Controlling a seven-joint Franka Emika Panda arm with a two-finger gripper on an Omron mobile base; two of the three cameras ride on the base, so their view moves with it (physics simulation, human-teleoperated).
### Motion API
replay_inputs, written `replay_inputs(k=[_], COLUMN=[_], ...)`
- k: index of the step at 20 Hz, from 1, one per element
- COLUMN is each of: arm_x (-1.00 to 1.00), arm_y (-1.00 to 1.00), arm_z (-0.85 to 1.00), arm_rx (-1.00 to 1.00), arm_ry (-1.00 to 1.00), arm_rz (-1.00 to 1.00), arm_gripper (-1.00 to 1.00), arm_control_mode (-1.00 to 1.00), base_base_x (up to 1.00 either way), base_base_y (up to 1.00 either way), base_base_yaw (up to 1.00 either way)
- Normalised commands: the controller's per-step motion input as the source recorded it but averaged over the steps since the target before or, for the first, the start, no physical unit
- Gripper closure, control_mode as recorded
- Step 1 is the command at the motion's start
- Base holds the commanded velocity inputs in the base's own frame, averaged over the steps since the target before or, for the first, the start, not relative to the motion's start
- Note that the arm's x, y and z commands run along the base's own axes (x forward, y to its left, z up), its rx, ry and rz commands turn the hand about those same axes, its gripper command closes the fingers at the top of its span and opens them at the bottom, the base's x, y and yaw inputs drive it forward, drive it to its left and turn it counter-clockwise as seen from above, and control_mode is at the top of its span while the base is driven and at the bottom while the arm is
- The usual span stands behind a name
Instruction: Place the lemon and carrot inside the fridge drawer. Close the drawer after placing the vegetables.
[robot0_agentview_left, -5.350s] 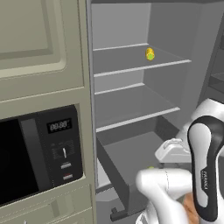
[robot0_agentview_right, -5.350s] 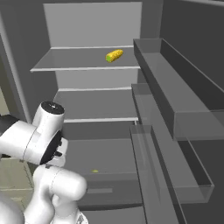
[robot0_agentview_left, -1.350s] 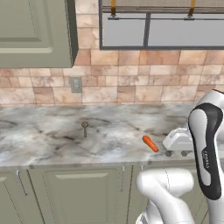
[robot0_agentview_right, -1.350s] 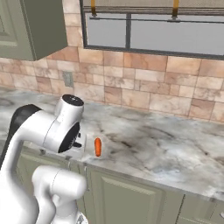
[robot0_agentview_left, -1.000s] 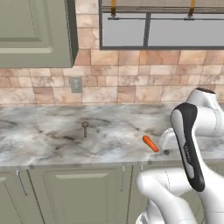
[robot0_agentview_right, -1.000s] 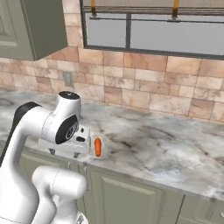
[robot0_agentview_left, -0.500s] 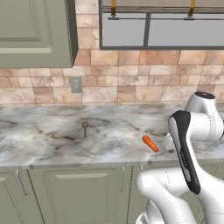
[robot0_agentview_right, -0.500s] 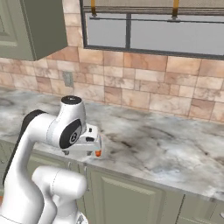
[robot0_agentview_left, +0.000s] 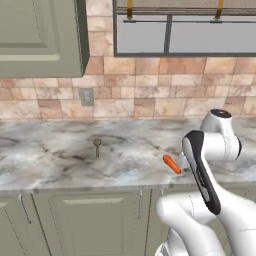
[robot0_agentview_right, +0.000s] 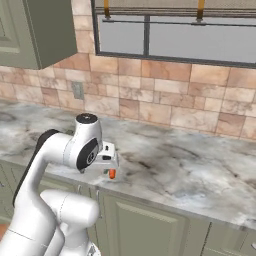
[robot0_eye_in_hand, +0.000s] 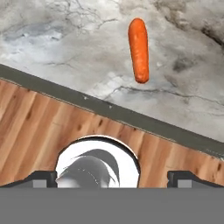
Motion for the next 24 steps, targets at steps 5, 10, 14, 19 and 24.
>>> replay_inputs(k=[5,10,14,19,24], arm_x=[0.50,0.41,0.38,0.54,0.57], arm_y=[0.02,0.00,0.00,0.00,0.00], arm_z=[-0.29,-0.31,-0.23,-0.32,-0.36], arm_rx=[0.00,0.00,0.00,0.00,0.00], arm_ry=[-0.03,-0.04,-0.03,0.00,0.00], arm_rz=[0.00,0.00,0.00,0.00,0.00], arm_gripper=[-1.00,-1.00,-1.00,-1.00,-1.00], arm_control_mode=[-1.00,-1.00,-1.00,-1.00,-1.00], base_base_x=[0.00,0.00,0.00,0.00,0.00], base_base_y=[0.00,0.00,0.00,0.00,0.00], base_base_yaw=[0.00,0.00,0.00,0.00,0.00])
